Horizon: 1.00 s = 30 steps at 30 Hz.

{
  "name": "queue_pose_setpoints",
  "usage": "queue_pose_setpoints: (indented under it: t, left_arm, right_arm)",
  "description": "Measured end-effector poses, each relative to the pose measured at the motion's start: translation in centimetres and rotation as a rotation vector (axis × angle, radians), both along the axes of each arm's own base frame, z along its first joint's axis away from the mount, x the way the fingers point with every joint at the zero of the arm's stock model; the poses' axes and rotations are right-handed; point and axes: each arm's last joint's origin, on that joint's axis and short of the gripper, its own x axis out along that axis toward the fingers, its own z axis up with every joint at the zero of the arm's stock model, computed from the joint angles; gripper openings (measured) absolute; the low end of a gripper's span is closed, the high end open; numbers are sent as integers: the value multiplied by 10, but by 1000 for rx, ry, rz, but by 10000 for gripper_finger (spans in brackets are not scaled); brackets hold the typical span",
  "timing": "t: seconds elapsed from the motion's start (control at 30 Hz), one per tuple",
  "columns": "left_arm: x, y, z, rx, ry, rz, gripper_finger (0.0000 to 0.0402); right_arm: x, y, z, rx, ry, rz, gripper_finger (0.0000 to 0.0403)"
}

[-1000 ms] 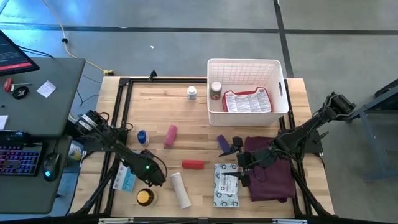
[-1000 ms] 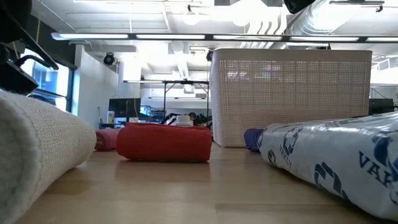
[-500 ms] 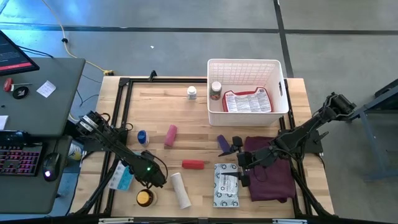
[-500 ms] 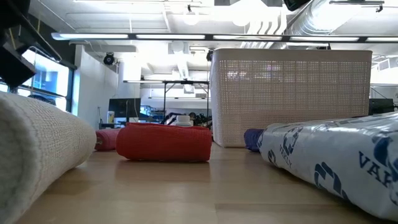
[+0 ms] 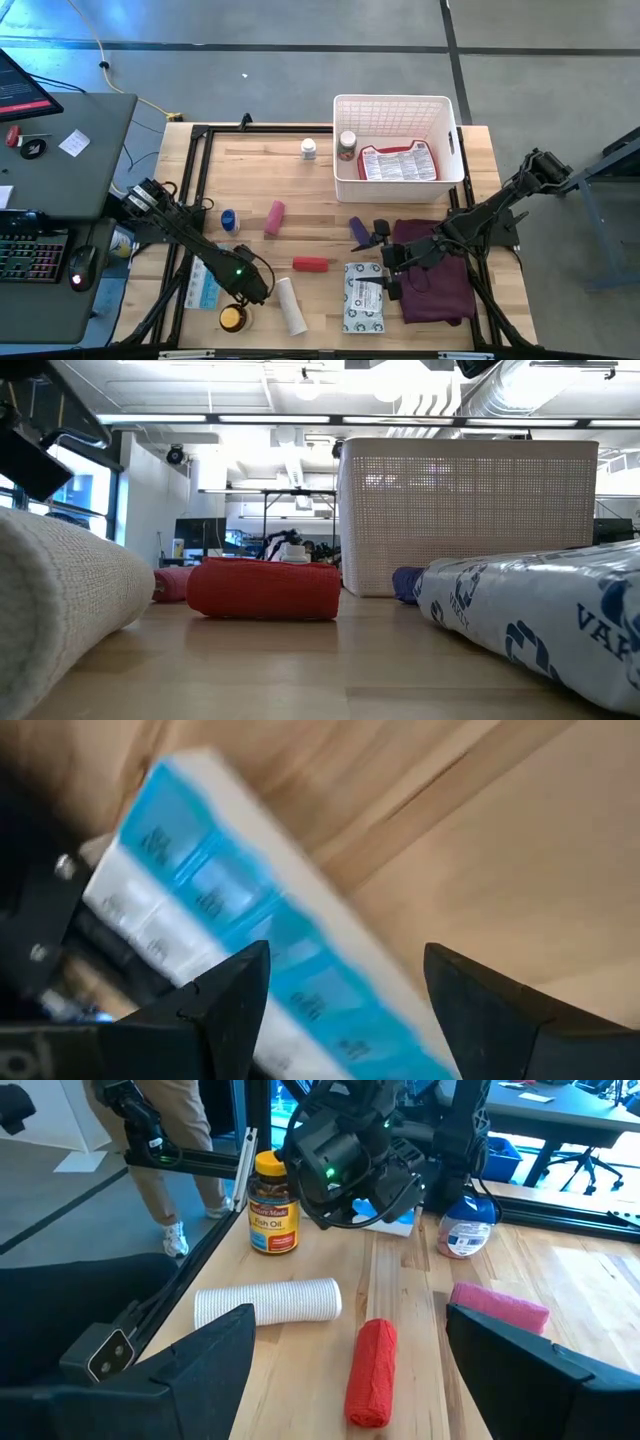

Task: Pick & place medical supplies in basket/bin
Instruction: Put the white medicine organizer into the white container

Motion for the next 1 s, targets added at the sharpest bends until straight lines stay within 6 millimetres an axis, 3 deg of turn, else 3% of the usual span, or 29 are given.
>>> queue_pose_setpoints:
  t: [0.3, 0.6, 1.0]
  left_arm:
    - [-17, 2, 3, 55, 148, 57, 296]
    - [-6, -8, -7, -96, 31, 51, 296]
    - [1, -10, -2, -78, -68, 4, 296]
  right_arm:
    - [0, 0, 0, 10, 2, -3, 319]
    - [0, 0, 0, 19, 5, 4, 319]
    - [0, 0, 0, 20, 5, 8, 319]
